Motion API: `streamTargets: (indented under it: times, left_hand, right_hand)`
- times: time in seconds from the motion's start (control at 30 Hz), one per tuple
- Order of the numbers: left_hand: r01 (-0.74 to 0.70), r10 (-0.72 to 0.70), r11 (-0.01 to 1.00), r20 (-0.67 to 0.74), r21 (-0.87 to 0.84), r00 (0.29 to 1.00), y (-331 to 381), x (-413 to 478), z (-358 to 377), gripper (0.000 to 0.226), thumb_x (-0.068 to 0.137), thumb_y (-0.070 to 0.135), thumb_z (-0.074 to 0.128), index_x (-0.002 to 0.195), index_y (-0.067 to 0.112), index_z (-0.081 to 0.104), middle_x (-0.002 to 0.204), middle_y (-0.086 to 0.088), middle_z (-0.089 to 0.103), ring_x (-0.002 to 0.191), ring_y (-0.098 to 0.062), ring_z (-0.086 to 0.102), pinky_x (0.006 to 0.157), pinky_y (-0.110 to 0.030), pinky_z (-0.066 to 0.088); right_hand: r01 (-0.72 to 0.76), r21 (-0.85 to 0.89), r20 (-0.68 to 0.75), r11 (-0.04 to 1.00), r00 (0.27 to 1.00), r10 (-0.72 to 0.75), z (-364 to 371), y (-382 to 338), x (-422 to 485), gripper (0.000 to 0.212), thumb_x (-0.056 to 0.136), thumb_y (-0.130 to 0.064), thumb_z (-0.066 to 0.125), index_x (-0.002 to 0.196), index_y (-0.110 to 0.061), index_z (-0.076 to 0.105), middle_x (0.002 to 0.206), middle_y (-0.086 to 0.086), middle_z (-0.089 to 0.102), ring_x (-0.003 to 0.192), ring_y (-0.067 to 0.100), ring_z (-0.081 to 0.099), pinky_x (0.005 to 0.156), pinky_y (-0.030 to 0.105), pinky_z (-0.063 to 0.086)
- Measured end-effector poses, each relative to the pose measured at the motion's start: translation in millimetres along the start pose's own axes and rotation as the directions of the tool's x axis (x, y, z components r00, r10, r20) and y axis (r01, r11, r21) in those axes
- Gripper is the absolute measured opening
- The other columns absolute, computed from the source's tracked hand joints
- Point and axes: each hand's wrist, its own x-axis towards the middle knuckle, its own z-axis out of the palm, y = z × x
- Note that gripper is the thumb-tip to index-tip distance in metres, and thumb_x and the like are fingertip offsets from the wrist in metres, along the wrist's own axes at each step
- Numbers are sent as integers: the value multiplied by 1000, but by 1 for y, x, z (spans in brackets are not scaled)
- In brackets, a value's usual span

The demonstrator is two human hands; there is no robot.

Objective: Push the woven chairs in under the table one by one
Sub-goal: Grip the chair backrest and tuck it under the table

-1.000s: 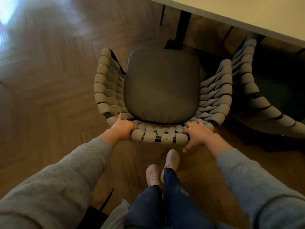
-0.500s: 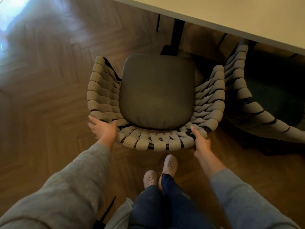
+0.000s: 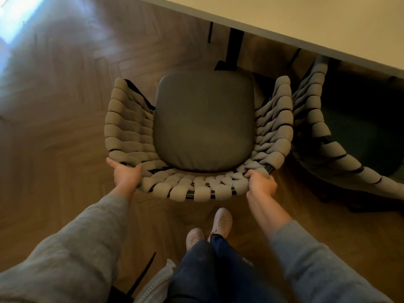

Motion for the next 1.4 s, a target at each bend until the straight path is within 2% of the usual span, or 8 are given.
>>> streamTargets:
  times: [0.2, 0.37, 0.5, 0.67, 0.8, 0.97, 1.17, 1.4]
  left_hand:
    - [-68, 67, 998, 77, 12, 995, 12, -21, 28, 111, 87, 33, 67, 148, 17, -25, 144, -15, 44, 124, -35, 50, 97, -45, 44]
    - [-225, 261, 882, -33, 414, 965, 13, -38, 37, 100, 91, 45, 56, 151, 7, -13, 160, -17, -8, 148, -31, -6, 117, -52, -1]
    - [-725, 725, 434, 271, 534, 634, -14, -54, 36, 74, 96, 61, 24, 155, 18, 9, 160, -11, 12, 149, -26, -1, 115, -48, -14]
    - [-870, 615, -64, 706, 488, 351, -20, -46, 26, 97, 76, 87, 16, 153, 27, 22, 145, -1, 48, 144, -27, 26, 117, -53, -8]
    - [-842, 426, -281, 846, 460, 320, -7, -37, 30, 72, 91, 55, 48, 152, 29, 20, 150, -2, 40, 144, -27, 24, 118, -52, 7]
    - [-839, 288, -441, 935, 320, 205, 13, -25, 28, 51, 97, 25, 45, 145, 30, 29, 132, -3, 57, 121, -23, 52, 103, -42, 38]
    - [-808, 239, -543, 965, 228, 111, 54, 16, 19, 50, 96, 20, 45, 144, 24, 31, 119, -6, 62, 109, -25, 59, 86, -39, 47]
    - [-748, 170, -622, 972, 231, 159, 147, 72, 15, 46, 97, 22, 47, 141, 28, 36, 119, -5, 62, 109, -25, 59, 93, -40, 43]
  right_hand:
    - [48, -30, -12, 998, 999, -48, -14, -30, 29, 66, 76, -10, 75, 136, -24, 50, 115, 10, 62, 91, 26, 60, 81, 40, 55]
    - [241, -184, 47, 953, 971, -236, -24, -28, 26, 55, 84, -21, 71, 133, -15, 48, 122, 12, 60, 108, 30, 60, 87, 39, 50]
    - [490, -365, 132, 791, 869, -477, -33, -5, 4, 81, 90, -24, 66, 153, -13, 16, 153, 13, 33, 135, 30, 40, 98, 33, 39]
    - [810, -550, 500, 206, 516, -696, -55, 28, -3, 85, 92, -51, 53, 152, -14, 5, 161, 8, -1, 149, 22, -4, 120, 37, -3]
    - [857, -315, 941, -407, 227, -251, -54, 14, 20, 97, 81, -83, 29, 153, -21, 12, 159, -2, 20, 148, 12, 5, 118, 37, -12]
    - [690, -270, 926, -672, 376, 14, -36, -35, 45, 61, 85, -42, 61, 142, -33, 42, 144, -2, 47, 144, 25, 25, 117, 58, 0]
    - [669, -437, 857, -601, 513, -52, -2, -34, 31, 48, 85, -30, 61, 132, -34, 52, 129, -6, 58, 125, 19, 49, 117, 55, 9]
    - [657, -567, 793, -496, 599, -113, 58, -58, 18, 44, 87, -32, 56, 131, -35, 52, 123, -5, 62, 119, 19, 54, 115, 56, 14]
